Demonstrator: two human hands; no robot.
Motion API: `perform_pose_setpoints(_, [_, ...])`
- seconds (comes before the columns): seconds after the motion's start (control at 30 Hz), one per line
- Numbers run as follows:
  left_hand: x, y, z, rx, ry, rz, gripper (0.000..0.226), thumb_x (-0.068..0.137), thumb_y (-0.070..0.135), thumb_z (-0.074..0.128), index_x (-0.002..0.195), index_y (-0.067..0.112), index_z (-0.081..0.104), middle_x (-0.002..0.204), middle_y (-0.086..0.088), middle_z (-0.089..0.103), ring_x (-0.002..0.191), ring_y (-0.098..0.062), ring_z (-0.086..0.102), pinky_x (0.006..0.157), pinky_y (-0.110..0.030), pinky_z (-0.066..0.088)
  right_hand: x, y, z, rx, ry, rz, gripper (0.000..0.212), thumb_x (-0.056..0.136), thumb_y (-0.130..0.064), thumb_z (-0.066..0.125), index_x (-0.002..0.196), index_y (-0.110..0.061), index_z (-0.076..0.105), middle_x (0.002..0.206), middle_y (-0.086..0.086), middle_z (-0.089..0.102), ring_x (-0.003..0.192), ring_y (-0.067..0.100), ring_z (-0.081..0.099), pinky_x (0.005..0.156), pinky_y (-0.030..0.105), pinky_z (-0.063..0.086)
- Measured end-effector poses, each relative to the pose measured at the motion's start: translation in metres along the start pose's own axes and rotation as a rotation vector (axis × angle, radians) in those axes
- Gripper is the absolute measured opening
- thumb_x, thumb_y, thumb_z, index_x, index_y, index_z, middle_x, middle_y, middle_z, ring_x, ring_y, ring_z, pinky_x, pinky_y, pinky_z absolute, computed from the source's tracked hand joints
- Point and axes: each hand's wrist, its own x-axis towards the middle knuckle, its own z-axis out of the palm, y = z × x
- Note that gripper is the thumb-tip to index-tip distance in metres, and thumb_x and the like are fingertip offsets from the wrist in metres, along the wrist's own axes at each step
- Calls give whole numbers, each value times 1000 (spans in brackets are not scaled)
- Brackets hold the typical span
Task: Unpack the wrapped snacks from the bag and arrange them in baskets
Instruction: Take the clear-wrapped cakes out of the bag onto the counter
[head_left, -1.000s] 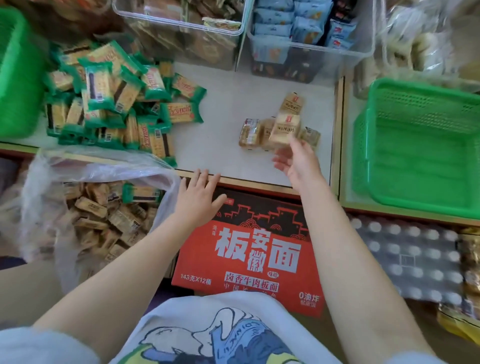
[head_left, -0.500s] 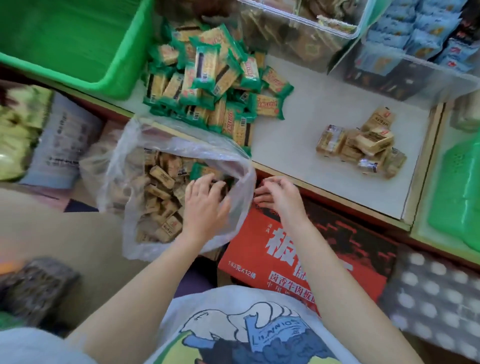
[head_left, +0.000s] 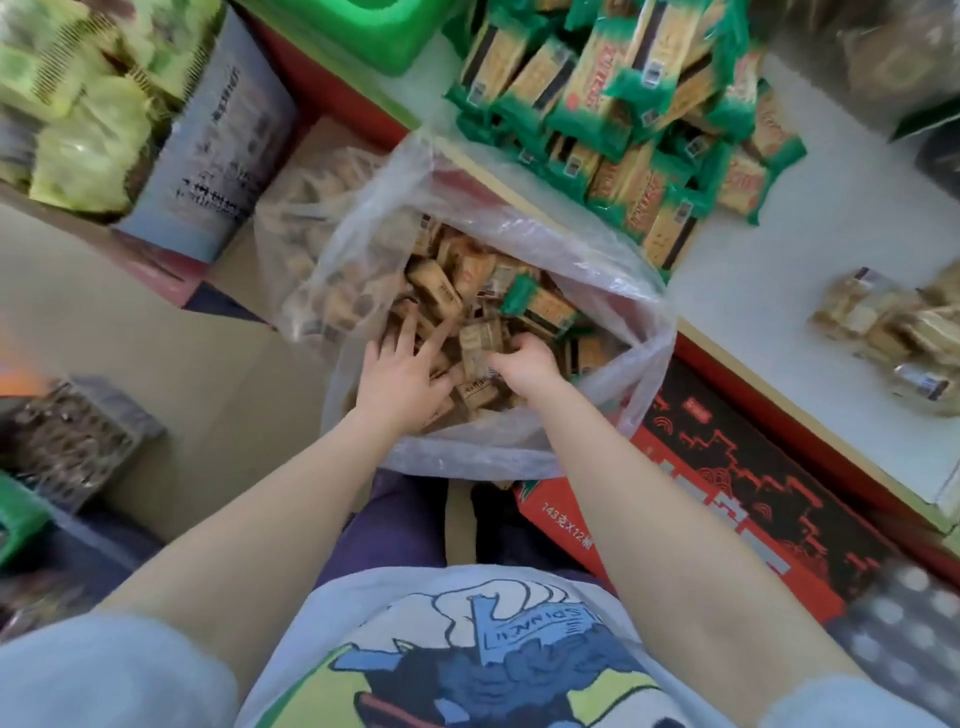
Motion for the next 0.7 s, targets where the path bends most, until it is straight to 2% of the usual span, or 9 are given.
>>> perform_pose_setpoints(0.13, [1, -14, 5, -57, 12, 31, 64, 100, 55, 35, 158, 38, 15, 168, -7, -4, 151, -31, 21, 122, -43, 8, 6, 4, 23, -205, 89, -65, 56, 85, -39, 76, 132, -15, 57, 130, 10, 60, 124, 32, 52, 104, 43, 46])
perform_pose_setpoints(0.23, [0, -19, 1, -102, -1, 37, 62, 102, 56, 32, 158, 37, 16, 168, -6, -2, 151, -30, 22, 121, -42, 8, 3, 5, 21, -115, 97, -59, 65, 82, -40, 79, 134, -13, 49, 126, 6, 57, 114, 25, 54, 93, 38, 48])
perform_pose_setpoints(0.33, [-4, -18, -10, -166, -38, 22, 63, 101, 59, 28, 159, 40, 12, 169, -5, 1, 150, -29, 22, 121, -45, 10, -15, 8, 0, 13, 78, -82, 54, 86, -42, 73, 127, -14, 52, 113, -3, 56, 101, 17, 54, 81, 32, 46])
perform_pose_setpoints(0.4, [-9, -7, -21, -223, -10, 20, 63, 101, 59, 27, 159, 40, 13, 168, -4, 6, 150, -28, 23, 121, -49, 12, -32, 16, -20, 94, 106, -106, 41, 86, -50, 70, 111, -19, 60, 107, -2, 67, 93, 16, 63, 74, 31, 49])
perform_pose_setpoints(0.47, [-16, 13, -33, -259, 72, 61, 61, 102, 57, 29, 158, 38, 16, 168, -3, 12, 149, -26, 22, 120, -49, 13, -54, 23, -46, 224, 132, -129, 33, 88, -50, 69, 96, -18, 63, 87, -3, 69, 74, 14, 62, 64, 28, 46])
perform_pose_setpoints(0.5, [-17, 25, -39, -280, 119, 88, 60, 103, 56, 29, 158, 36, 19, 167, -2, 14, 149, -26, 22, 120, -48, 14, -67, 27, -61, 316, 147, -129, 36, 88, -50, 68, 91, -15, 62, 78, -3, 65, 66, 14, 57, 61, 27, 43])
perform_pose_setpoints(0.57, [-16, 56, -52, -323, 211, 143, 61, 102, 56, 26, 157, 30, 27, 166, -2, 20, 150, -25, 21, 119, -48, 18, -88, 40, -92, 563, 195, -155, 41, 86, -51, 67, 89, -11, 61, 67, 3, 53, 56, 16, 47, 54, 29, 36])
perform_pose_setpoints(0.63, [-11, 96, -62, -340, 285, 217, 64, 100, 55, 25, 155, 23, 33, 164, -4, 24, 150, -26, 20, 118, -48, 20, -103, 58, -127, 813, 285, -224, 34, 91, -45, 62, 87, -11, 60, 59, 3, 42, 45, 13, 34, 44, 27, 26])
perform_pose_setpoints(0.7, [-3, 141, -67, -296, 329, 323, 64, 99, 53, 26, 153, 20, 38, 163, -7, 25, 151, -28, 18, 117, -48, 21, -113, 78, -163, 954, 430, -221, 26, 99, -37, 58, 89, -13, 59, 56, -1, 43, 42, 11, 34, 40, 24, 28])
